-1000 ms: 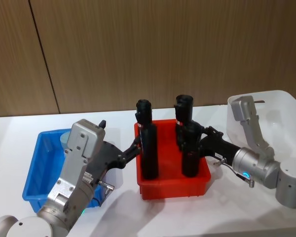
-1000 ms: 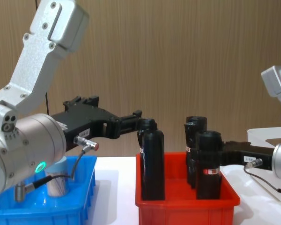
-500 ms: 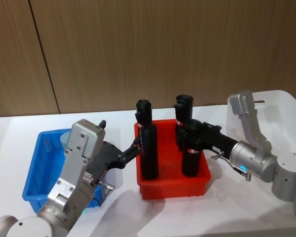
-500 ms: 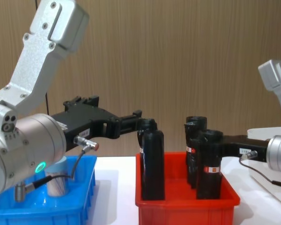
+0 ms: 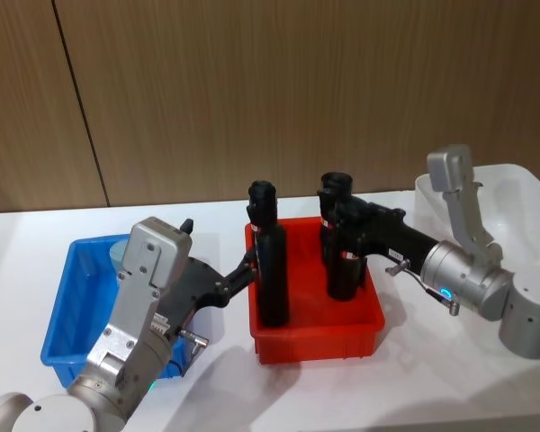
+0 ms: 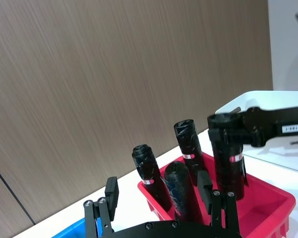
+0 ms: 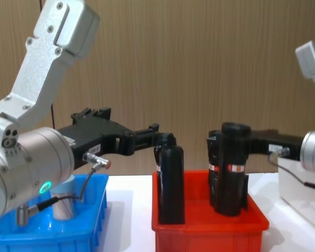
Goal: Pick the cotton swabs from the blue box and place them into the white box.
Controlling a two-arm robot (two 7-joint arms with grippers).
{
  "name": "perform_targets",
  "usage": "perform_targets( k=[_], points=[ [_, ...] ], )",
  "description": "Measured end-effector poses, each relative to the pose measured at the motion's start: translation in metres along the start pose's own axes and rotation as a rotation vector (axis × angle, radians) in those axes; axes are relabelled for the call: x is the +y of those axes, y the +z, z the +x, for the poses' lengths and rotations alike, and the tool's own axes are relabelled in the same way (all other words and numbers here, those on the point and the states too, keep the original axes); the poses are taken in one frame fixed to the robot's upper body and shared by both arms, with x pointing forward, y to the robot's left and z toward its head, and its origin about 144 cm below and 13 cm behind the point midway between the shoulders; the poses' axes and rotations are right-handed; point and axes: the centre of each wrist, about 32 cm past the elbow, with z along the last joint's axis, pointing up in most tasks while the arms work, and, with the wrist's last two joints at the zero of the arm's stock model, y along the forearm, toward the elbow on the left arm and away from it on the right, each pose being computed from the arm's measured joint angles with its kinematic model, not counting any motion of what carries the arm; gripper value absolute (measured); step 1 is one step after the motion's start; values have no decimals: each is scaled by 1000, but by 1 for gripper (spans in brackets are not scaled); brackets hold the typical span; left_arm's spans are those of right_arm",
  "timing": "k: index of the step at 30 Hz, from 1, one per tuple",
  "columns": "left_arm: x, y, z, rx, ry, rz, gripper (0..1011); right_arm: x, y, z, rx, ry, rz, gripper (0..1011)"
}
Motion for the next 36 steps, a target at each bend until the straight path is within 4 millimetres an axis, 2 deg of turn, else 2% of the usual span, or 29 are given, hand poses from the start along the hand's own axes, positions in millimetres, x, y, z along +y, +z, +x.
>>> perform_targets(
  k=[12,20,28,36],
  points=[
    [0,0,0,0,0,0,1004,-14,39,-4,-49,-34,78,336],
    [0,0,0,0,0,0,1004,-33,69,0,-92,-116,115,336],
    [0,0,0,0,0,0,1004,-48,86,8,-130,-220,110,336],
    [0,0,0,0,0,0,1004,-61,94,18,-150,-316,79,336]
  ],
)
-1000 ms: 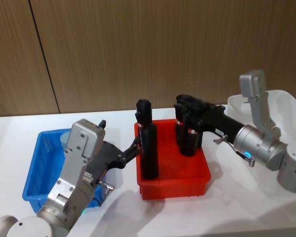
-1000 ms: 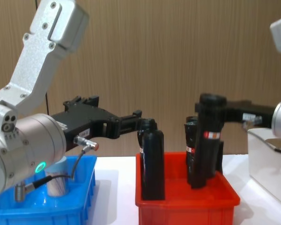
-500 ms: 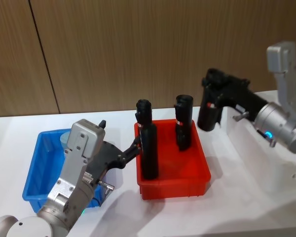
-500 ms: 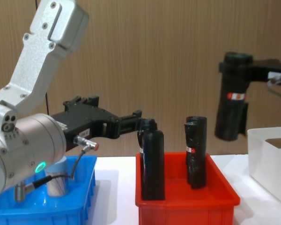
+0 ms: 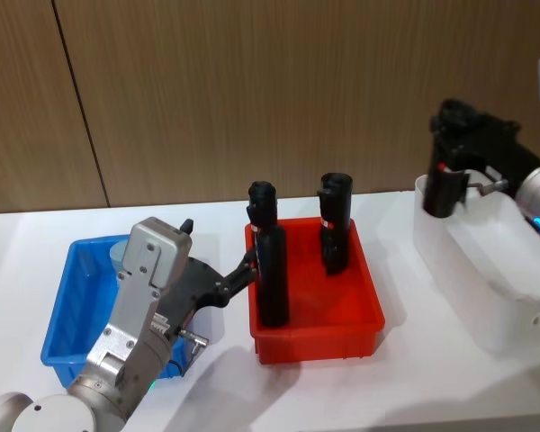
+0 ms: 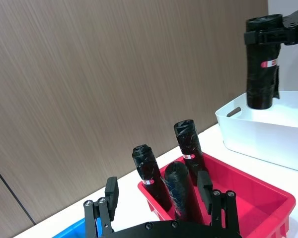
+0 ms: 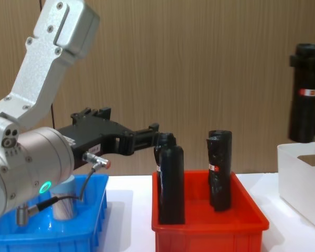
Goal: Pick the cotton swabs from the blue box and place them into the white box.
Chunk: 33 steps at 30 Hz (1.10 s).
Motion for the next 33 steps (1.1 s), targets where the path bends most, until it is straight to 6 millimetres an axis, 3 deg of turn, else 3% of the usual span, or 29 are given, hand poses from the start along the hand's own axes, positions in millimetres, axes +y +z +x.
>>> perform_targets(
  k=[22,27,30,33],
  points=[
    [0,0,0,0,0,0,1004,-16,-12,40,8,-211,-165,340],
    [0,0,0,0,0,0,1004,-17,-16,46,22,-231,-181,458],
    [0,0,0,0,0,0,1004,-18,-18,47,27,-236,-187,594],
    [0,0,0,0,0,0,1004,-18,-19,48,29,-240,-191,636]
  ],
)
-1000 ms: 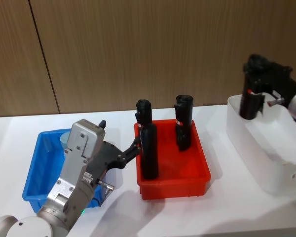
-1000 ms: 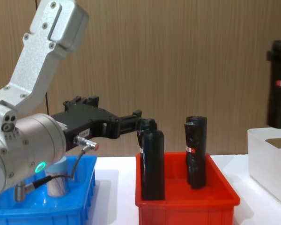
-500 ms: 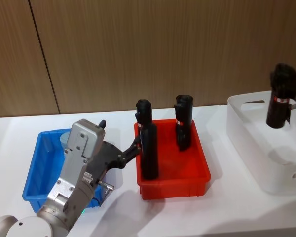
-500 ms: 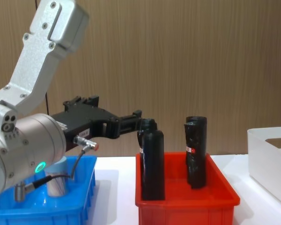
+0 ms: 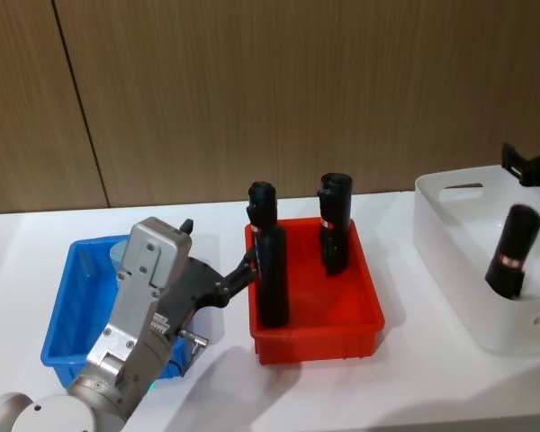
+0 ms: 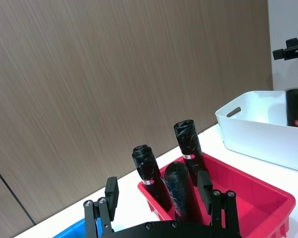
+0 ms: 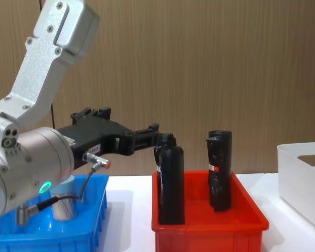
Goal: Pick the cotton swabs from the blue box and place them into the white box.
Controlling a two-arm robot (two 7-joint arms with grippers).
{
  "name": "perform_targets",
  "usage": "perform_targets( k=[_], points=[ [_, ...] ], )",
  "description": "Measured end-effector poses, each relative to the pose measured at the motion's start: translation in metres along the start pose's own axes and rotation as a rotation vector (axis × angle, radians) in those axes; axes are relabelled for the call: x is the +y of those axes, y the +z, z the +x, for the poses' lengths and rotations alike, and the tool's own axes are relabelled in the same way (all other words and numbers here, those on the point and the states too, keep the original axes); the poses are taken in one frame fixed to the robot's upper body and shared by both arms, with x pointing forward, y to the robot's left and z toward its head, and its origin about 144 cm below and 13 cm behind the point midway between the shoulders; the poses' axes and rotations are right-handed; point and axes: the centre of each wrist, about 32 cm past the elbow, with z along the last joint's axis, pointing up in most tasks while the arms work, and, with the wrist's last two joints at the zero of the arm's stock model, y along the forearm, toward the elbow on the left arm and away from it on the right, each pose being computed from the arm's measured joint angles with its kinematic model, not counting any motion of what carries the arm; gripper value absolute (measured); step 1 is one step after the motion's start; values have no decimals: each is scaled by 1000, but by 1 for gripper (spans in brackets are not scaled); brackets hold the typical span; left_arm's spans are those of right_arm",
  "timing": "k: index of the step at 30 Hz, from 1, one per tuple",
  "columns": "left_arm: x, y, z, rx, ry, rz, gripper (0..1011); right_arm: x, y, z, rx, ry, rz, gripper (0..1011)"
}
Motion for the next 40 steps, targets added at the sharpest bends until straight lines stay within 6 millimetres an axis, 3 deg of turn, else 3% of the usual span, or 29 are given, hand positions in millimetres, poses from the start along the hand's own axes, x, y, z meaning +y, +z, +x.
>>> perform_targets(
  k=[11,40],
  points=[
    [0,0,0,0,0,0,1004,-1,-2,3,0,-10,2,992],
    [0,0,0,0,0,0,1004,-2,-3,4,-1,-16,5,1002]
  ],
)
